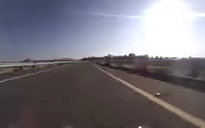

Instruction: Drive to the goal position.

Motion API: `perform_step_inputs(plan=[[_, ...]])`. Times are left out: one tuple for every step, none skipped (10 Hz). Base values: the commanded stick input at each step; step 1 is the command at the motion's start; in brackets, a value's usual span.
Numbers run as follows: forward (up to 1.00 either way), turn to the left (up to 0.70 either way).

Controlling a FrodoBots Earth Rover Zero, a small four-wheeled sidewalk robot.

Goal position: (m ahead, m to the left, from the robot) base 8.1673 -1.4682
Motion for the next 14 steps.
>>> perform_step_inputs(plan=[[0.70,0.00],[0.70,0.00],[0.70,0.00],[0.70,0.00],[0.70,0.00],[0.70,0.00],[0.70,0.00],[0.70,0.00],[0.70,0.00],[0.70,0.00],[0.70,0.00],[0.70,0.00],[0.70,0.00],[0.70,0.00]])
